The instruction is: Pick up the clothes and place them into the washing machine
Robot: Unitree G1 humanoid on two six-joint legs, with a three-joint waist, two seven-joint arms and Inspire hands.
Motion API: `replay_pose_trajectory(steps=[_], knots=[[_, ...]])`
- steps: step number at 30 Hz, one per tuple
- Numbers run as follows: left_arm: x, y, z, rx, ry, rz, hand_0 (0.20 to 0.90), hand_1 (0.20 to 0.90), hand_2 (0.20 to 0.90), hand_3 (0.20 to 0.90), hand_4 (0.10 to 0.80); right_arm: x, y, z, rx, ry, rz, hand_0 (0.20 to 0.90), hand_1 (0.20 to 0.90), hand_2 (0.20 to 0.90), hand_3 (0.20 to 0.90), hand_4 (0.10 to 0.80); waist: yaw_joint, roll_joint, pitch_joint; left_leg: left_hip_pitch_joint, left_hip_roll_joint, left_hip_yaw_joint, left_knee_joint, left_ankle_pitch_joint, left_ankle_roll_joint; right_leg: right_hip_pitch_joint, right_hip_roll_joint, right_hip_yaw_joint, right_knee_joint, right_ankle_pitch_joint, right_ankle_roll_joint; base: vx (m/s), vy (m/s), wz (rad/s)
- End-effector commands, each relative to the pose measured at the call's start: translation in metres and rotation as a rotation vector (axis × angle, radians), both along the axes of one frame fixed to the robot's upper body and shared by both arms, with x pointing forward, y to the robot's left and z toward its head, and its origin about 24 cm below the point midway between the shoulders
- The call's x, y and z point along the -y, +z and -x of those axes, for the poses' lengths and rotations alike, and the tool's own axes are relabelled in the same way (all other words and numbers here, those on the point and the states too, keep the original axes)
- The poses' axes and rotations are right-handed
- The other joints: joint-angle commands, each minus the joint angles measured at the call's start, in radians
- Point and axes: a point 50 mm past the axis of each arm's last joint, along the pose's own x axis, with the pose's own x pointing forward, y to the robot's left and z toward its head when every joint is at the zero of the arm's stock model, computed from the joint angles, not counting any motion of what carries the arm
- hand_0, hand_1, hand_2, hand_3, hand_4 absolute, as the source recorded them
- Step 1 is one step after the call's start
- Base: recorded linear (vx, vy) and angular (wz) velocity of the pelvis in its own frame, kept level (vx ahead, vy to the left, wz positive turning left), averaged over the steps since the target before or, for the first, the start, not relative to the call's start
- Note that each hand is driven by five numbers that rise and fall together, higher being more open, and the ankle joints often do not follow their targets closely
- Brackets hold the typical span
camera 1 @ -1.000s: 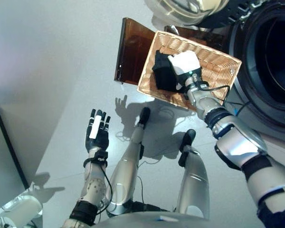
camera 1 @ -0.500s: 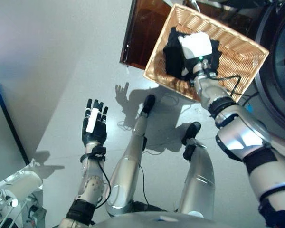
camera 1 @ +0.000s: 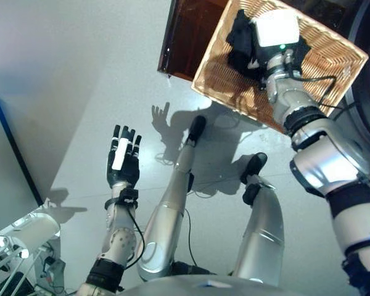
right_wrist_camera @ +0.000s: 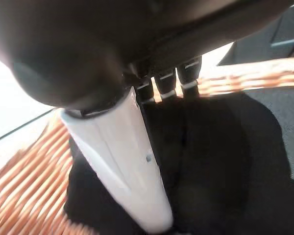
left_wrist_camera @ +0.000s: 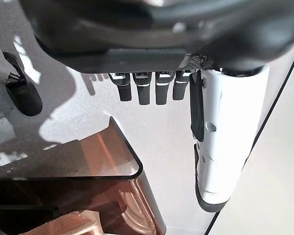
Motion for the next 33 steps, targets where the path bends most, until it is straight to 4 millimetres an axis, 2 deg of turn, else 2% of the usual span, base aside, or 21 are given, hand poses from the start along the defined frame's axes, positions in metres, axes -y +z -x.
replay_pose_trajectory(steps=[1, 4, 13, 15, 16, 18, 22, 27, 28, 29, 30, 31, 33], knots=[[-0.009, 0.025, -0.004, 0.138, 0.017, -0.097, 0.900, 0.900, 0.900, 0.900, 0.800, 0.021, 0.014, 0.005, 0.036, -0.073, 0.042, 0.200, 0.200, 0.200, 0.200, 0.300, 0.028, 0.051, -0.004, -0.048, -0.021, 0.050, 0.027, -0.047, -0.028, 0.062, -0.028, 0.050, -0.262, 0.156, 0.043, -0.002, 0.000, -0.04], [-0.012, 0.016, -0.003, 0.097, 0.029, -0.101, 0.900, 0.900, 0.900, 0.900, 0.800, 0.022, 0.013, 0.005, 0.039, -0.075, 0.037, 0.200, 0.200, 0.200, 0.200, 0.300, 0.021, 0.053, -0.004, -0.033, -0.019, 0.056, 0.034, -0.051, -0.031, 0.076, -0.028, 0.054, -0.258, 0.151, 0.042, 0.002, -0.001, -0.01], [-0.014, 0.008, -0.003, 0.059, 0.032, -0.140, 0.900, 0.900, 0.900, 0.900, 0.800, 0.030, 0.017, 0.008, 0.065, -0.092, 0.033, 0.200, 0.200, 0.200, 0.200, 0.300, 0.013, 0.056, -0.004, 0.008, -0.010, 0.068, 0.027, -0.050, -0.036, 0.109, -0.028, 0.059, -0.255, 0.147, 0.043, 0.001, -0.001, 0.00], [-0.022, -0.001, -0.004, 0.003, 0.051, -0.214, 0.900, 0.900, 0.900, 0.900, 0.800, 0.028, 0.019, 0.008, 0.084, -0.072, 0.013, 0.200, 0.200, 0.200, 0.200, 0.300, 0.007, 0.051, -0.004, 0.028, -0.006, 0.078, 0.024, -0.052, -0.038, 0.125, -0.026, 0.065, -0.262, 0.148, 0.044, 0.012, -0.005, -0.05], [-0.022, -0.001, -0.004, 0.003, 0.051, -0.214, 0.900, 0.900, 0.900, 0.900, 0.800, 0.028, 0.019, 0.008, 0.084, -0.072, 0.013, 0.200, 0.200, 0.200, 0.200, 0.300, 0.007, 0.051, -0.004, 0.028, -0.006, 0.078, 0.024, -0.052, -0.038, 0.125, -0.026, 0.065, -0.262, 0.148, 0.044, 0.015, -0.007, -0.06], [-0.032, -0.013, -0.003, -0.065, 0.099, -0.232, 0.900, 0.900, 0.900, 0.900, 0.800, 0.022, 0.018, 0.007, 0.102, -0.037, -0.055, 0.200, 0.200, 0.200, 0.200, 0.300, -0.002, 0.047, -0.004, 0.050, 0.000, 0.088, 0.018, -0.052, -0.039, 0.146, -0.024, 0.069, -0.268, 0.149, 0.045, 0.019, -0.003, -0.08], [-0.045, -0.031, -0.002, -0.171, 0.164, -0.259, 0.900, 0.900, 0.900, 0.900, 0.800, 0.004, 0.022, 0.005, 0.160, 0.068, -0.241, 0.200, 0.200, 0.200, 0.200, 0.300, -0.018, 0.029, -0.004, 0.077, 0.011, 0.106, 0.015, -0.053, -0.040, 0.162, -0.015, 0.085, -0.285, 0.160, 0.043, 0.015, -0.002, -0.07], [-0.059, -0.056, 0.005, -0.318, 0.225, -0.271, 0.900, 0.900, 0.900, 0.900, 0.800, -0.022, 0.022, 0.005, 0.220, 0.245, -0.595, 0.200, 0.200, 0.200, 0.200, 0.300, -0.052, 0.002, -0.004, 0.121, 0.024, 0.133, 0.013, -0.065, -0.041, 0.201, -0.006, 0.102, -0.304, 0.165, 0.042, 0.019, -0.010, -0.13], [-0.059, -0.056, 0.005, -0.317, 0.225, -0.271, 0.900, 0.900, 0.900, 0.900, 0.800, -0.022, 0.022, 0.005, 0.221, 0.245, -0.595, 0.200, 0.200, 0.200, 0.200, 0.300, -0.052, 0.002, -0.004, 0.121, 0.024, 0.133, 0.014, -0.065, -0.041, 0.200, -0.006, 0.103, -0.304, 0.165, 0.042, 0.033, -0.010, -0.17], [-0.061, -0.066, 0.010, -0.377, 0.238, -0.269, 0.900, 0.900, 0.900, 0.900, 0.800, -0.030, 0.022, 0.006, 0.248, 0.317, -0.769, 0.200, 0.200, 0.200, 0.200, 0.300, -0.064, -0.006, -0.004, 0.138, 0.029, 0.142, 0.012, -0.069, -0.041, 0.215, -0.004, 0.106, -0.312, 0.166, 0.041, 0.020, -0.013, -0.17], [-0.061, -0.066, 0.010, -0.376, 0.238, -0.269, 0.900, 0.900, 0.900, 0.900, 0.800, -0.030, 0.022, 0.006, 0.248, 0.317, -0.769, 0.200, 0.200, 0.200, 0.200, 0.300, -0.064, -0.006, -0.004, 0.137, 0.029, 0.142, 0.013, -0.068, -0.041, 0.215, -0.004, 0.106, -0.312, 0.166, 0.041, 0.050, -0.035, -0.19], [-0.064, -0.081, 0.017, -0.463, 0.258, -0.254, 0.900, 0.900, 0.900, 0.900, 0.800, -0.033, 0.018, 0.008, 0.274, 0.393, -0.985, 0.200, 0.200, 0.200, 0.200, 0.300, -0.078, -0.016, -0.004, 0.164, 0.033, 0.153, 0.008, -0.072, -0.042, 0.236, 0.001, 0.114, -0.324, 0.167, 0.041, 0.053, -0.038, -0.10], [-0.069, -0.094, 0.025, -0.546, 0.280, -0.239, 0.900, 0.900, 0.900, 0.900, 0.800, -0.036, 0.019, 0.012, 0.314, 0.475, -1.166, 0.200, 0.200, 0.200, 0.200, 0.300, -0.095, -0.026, -0.004, 0.188, 0.040, 0.163, 0.003, -0.075, -0.043, 0.259, 0.004, 0.116, -0.333, 0.166, 0.040, 0.062, -0.046, -0.09]])
